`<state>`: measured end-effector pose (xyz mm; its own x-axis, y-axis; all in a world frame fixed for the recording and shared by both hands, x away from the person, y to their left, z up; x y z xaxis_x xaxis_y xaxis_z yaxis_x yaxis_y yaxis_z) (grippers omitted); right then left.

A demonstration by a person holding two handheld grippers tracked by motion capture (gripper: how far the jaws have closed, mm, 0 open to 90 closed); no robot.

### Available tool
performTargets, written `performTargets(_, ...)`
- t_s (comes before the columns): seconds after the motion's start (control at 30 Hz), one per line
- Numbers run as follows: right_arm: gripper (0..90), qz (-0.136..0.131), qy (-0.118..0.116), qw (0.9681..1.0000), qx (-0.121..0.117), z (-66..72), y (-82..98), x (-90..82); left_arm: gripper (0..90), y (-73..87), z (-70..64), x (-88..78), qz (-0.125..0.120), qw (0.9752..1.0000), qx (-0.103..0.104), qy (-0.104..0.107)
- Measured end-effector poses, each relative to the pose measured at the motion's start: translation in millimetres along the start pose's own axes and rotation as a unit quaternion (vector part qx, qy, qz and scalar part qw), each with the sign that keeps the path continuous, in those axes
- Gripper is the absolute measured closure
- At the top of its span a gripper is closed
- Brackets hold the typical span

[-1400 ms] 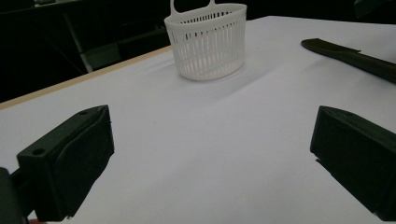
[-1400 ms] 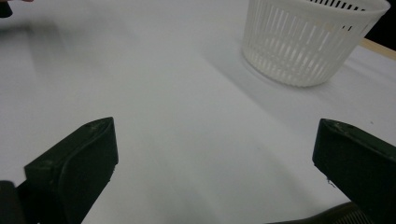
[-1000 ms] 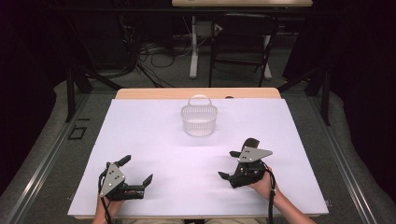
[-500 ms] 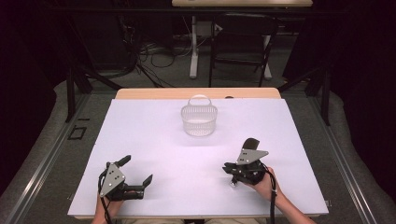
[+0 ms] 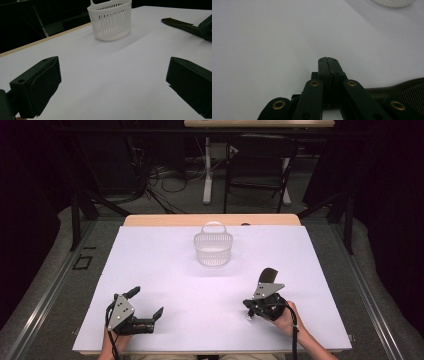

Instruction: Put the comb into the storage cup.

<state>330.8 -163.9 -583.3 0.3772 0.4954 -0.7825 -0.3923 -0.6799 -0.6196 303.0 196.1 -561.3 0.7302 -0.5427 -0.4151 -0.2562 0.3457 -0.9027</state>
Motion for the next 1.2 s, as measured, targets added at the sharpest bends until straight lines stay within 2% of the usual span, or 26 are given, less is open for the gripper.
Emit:
performTargets(0.37,90.0,0.026,-0.004,0.9996,-0.009,4.5,4.5,0.9,0.1,0.1,0.2,-0.5,0.0,1.0,-0.001,-0.001)
performTargets(0.67,90.0,0.035,-0.006,0.9993,-0.011,4.6,8.6,-0.9,0.1,0.1,0.3,-0.7,0.001,1.0,0.0,-0.002)
performTargets(1.2,90.0,0.048,-0.013,0.9987,0.004,1.8,17.3,-6.7,0.1,1.0,0.6,-0.3,0.006,1.0,0.002,-0.002)
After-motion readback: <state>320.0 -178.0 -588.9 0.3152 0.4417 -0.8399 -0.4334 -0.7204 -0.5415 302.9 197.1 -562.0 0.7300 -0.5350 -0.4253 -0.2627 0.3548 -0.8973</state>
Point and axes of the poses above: each handheld gripper's, and its own axes: x roughly forward along the jaws, y roughly out of its underside, z roughly to its left, the point moved 6 cm from there along x, roughly forward along the jaws, and after that the axes turned 7 degrees about z, right-handed, at the moved point
